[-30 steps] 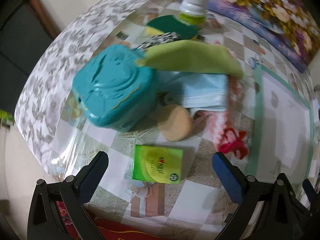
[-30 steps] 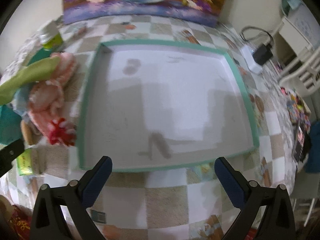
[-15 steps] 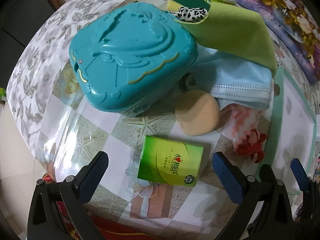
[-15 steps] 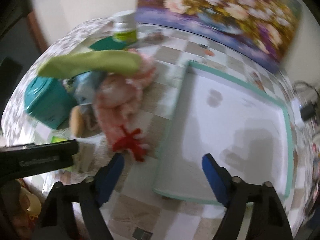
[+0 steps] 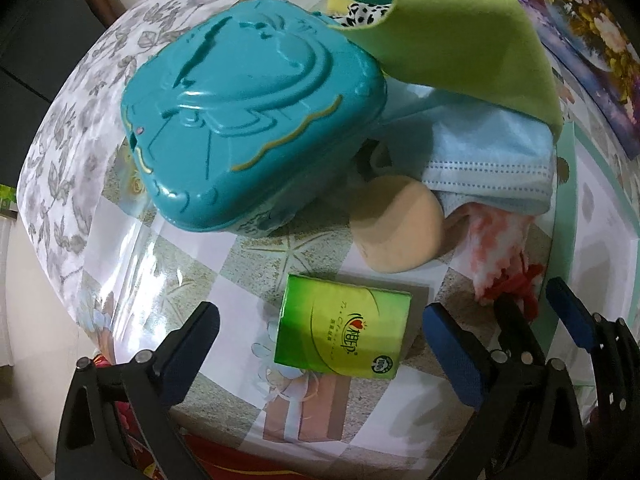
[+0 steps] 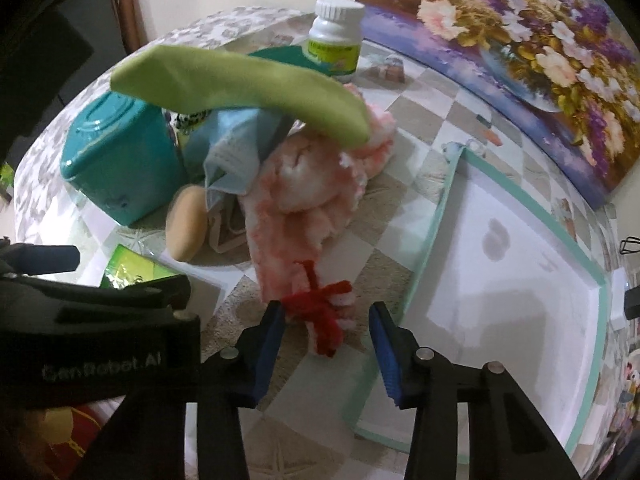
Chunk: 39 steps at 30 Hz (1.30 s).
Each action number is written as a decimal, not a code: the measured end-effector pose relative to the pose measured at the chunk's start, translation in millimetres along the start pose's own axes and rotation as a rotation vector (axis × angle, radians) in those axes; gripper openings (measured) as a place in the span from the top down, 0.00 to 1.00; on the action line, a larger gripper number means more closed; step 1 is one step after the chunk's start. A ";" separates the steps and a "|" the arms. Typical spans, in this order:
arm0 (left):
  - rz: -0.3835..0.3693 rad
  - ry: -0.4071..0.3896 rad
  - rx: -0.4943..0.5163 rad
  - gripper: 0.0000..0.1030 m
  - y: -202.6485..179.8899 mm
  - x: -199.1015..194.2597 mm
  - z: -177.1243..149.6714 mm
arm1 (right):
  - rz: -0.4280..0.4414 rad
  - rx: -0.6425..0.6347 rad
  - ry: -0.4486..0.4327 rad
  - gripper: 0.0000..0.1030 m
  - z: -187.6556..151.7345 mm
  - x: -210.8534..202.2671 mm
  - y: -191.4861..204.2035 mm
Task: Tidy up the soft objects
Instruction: 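Grasp the green tissue pack with the left tool while the right tool grasps the red plush toy, then carry both items into the white tray and open both tools to release them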
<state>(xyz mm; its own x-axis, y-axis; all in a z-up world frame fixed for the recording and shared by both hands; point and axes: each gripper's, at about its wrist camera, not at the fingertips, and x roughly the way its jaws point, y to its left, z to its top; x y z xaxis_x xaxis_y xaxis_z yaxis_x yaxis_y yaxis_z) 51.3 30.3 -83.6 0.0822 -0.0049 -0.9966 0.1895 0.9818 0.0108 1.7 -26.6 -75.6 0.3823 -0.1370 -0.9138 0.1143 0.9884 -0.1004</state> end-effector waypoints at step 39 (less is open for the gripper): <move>-0.053 0.047 -0.006 0.37 4.8 17.7 -1.4 | 0.059 0.105 0.009 0.74 -3.7 7.7 -7.9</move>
<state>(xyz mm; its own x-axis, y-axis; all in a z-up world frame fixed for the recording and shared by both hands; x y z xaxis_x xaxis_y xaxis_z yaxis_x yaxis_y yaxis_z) 52.3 35.1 -101.3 0.0259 -0.0477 -0.9985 0.1860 0.9817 -0.0421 0.3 -35.2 -83.3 0.3828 -0.0775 -0.9206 0.1870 0.9823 -0.0049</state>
